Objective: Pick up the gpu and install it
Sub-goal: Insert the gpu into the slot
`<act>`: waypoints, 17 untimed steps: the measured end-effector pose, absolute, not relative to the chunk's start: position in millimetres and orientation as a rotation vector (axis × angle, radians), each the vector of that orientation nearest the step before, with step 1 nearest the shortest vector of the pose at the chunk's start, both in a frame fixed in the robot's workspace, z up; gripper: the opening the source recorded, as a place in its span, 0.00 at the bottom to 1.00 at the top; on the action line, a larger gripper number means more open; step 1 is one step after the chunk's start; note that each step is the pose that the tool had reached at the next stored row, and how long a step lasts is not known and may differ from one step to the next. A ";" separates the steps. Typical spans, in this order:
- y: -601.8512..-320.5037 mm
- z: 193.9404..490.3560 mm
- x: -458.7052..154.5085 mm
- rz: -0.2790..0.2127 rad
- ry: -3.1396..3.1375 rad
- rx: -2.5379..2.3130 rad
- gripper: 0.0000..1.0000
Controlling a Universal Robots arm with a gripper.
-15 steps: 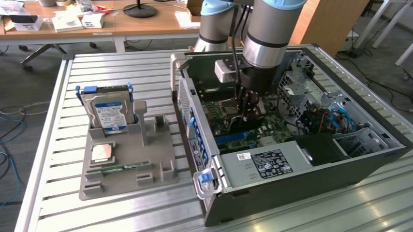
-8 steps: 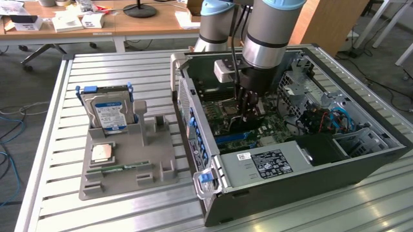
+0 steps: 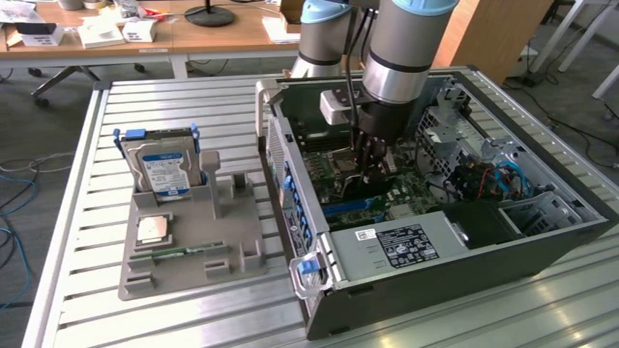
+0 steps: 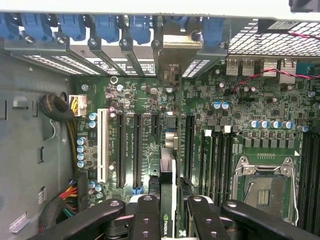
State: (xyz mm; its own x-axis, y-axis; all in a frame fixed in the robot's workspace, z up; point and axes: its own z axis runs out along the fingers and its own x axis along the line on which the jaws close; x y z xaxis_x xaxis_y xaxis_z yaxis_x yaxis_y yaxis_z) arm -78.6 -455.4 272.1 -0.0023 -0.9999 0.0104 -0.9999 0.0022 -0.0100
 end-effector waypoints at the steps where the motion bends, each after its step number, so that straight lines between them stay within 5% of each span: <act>1: -455.5 272.1 -78.9 0.023 -2.224 2.218 0.26; 17: -455.9 271.1 -81.7 0.023 -2.234 2.208 0.26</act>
State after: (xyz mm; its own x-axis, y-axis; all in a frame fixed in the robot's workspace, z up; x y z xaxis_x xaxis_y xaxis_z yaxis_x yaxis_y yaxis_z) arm -81.7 -455.9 271.1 -0.0119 -0.9999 0.0105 -0.9999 0.0118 -0.0100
